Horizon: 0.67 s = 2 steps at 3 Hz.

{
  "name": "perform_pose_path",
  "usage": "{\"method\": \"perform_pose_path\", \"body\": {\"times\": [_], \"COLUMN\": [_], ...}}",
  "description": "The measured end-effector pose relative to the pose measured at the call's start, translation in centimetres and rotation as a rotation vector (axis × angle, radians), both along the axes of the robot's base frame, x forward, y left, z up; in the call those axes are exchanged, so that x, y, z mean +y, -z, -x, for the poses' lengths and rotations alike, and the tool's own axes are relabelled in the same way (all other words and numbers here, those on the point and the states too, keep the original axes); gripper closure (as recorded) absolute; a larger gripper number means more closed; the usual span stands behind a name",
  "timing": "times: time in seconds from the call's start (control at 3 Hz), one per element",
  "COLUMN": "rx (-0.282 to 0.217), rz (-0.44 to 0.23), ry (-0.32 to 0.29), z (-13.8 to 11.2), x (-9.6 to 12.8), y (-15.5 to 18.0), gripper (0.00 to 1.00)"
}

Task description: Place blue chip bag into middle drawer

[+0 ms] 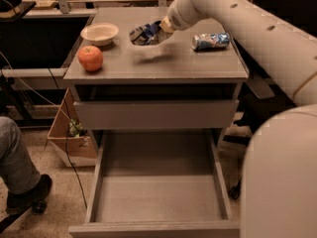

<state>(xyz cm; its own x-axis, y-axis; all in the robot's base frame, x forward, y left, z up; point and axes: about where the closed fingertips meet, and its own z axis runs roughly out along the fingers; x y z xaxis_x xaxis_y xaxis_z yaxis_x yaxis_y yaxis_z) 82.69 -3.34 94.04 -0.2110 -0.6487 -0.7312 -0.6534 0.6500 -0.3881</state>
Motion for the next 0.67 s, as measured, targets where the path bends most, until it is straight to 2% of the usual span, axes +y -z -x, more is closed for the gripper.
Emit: {"method": "perform_pose_path", "body": {"times": [0.33, 0.67], "rx": [0.012, 0.063], "rz": [-0.042, -0.113], "ry": [-0.043, -0.097], "z": [6.1, 11.2], "x": [-1.1, -2.0], "y": [-1.3, -0.9], "gripper": [1.00, 1.00]}}
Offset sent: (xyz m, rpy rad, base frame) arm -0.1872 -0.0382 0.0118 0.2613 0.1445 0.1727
